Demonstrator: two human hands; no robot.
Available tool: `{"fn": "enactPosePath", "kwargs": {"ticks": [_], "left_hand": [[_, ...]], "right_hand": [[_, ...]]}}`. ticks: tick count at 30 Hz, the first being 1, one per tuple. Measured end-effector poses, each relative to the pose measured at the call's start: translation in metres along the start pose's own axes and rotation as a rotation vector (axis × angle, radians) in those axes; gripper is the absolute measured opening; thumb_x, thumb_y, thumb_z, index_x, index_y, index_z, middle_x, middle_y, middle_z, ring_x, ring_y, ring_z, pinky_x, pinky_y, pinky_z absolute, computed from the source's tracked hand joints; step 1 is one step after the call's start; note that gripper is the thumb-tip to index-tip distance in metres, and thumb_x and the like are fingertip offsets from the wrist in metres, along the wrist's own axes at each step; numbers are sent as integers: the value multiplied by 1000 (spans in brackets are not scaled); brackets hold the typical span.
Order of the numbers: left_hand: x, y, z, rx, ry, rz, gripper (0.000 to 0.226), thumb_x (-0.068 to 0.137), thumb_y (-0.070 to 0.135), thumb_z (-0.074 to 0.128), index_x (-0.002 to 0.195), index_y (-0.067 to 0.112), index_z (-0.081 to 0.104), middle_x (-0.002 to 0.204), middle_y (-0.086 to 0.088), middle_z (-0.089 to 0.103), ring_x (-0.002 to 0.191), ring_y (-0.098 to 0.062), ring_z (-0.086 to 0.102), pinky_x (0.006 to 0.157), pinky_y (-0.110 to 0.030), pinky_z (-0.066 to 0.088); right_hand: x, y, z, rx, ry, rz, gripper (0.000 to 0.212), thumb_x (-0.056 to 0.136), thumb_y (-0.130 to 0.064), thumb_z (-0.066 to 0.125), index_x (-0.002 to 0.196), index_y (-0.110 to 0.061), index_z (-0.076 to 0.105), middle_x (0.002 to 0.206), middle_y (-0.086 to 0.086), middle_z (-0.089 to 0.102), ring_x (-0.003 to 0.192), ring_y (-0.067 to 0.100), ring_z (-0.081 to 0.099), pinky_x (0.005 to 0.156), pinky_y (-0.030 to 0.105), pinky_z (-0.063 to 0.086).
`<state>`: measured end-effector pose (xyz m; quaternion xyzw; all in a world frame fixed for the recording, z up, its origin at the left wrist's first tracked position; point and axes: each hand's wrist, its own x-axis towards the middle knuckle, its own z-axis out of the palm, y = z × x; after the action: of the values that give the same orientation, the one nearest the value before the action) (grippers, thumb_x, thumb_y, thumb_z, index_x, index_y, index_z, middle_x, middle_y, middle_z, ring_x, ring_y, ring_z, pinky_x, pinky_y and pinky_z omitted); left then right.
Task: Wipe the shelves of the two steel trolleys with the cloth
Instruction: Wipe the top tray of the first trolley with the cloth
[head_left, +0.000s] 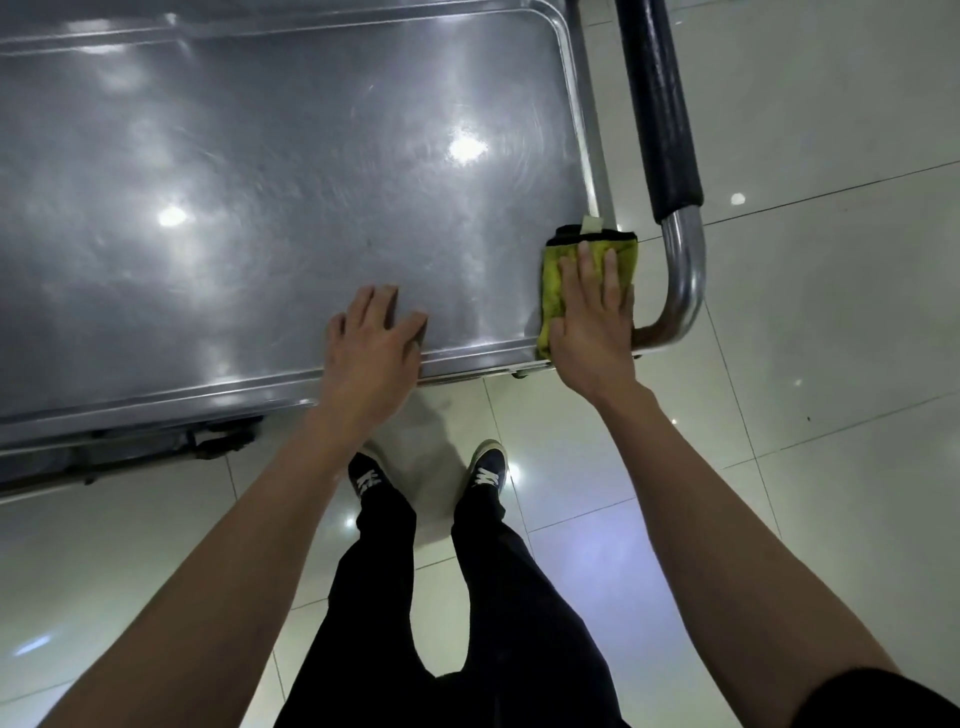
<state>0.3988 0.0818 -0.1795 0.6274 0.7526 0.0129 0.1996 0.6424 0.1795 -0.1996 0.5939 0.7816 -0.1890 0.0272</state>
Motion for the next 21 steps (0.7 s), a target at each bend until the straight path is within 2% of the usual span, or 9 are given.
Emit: {"fn": "enactPosePath", "kwargs": {"ticks": [7, 11, 17, 21], "left_hand": [[-4, -5, 6, 39, -84, -8, 48, 103, 35, 43, 150, 29, 38, 165, -8, 15, 153, -32, 7, 119, -56, 17], [-7, -13, 9, 79, -78, 41, 51, 103, 41, 38, 153, 31, 30, 166, -7, 11, 153, -31, 6, 119, -58, 19], [0, -20, 4, 92, -56, 96, 46, 99, 39, 48, 143, 29, 40, 159, -12, 25, 148, -36, 19, 112, -60, 29], [19, -24, -3, 107, -58, 175, 36, 97, 35, 52, 132, 26, 52, 154, -13, 32, 147, -35, 21, 110, -59, 28]], "right_hand": [[-18, -30, 19, -66, 73, 179, 66, 102, -30, 30, 161, -15, 3, 168, 7, -9, 154, 33, -13, 121, 61, 2], [-17, -43, 20, -89, 69, 277, 66, 103, -31, 29, 161, -14, 2, 168, 9, -8, 154, 35, -12, 121, 62, 1], [-12, -46, 19, -117, 73, 296, 65, 102, -30, 29, 161, -15, 6, 169, 9, -3, 154, 35, -8, 120, 63, 4], [-10, -52, 23, -101, 87, 353, 67, 100, -34, 23, 161, -17, 4, 169, 9, -3, 154, 35, -8, 120, 64, 4]]}}
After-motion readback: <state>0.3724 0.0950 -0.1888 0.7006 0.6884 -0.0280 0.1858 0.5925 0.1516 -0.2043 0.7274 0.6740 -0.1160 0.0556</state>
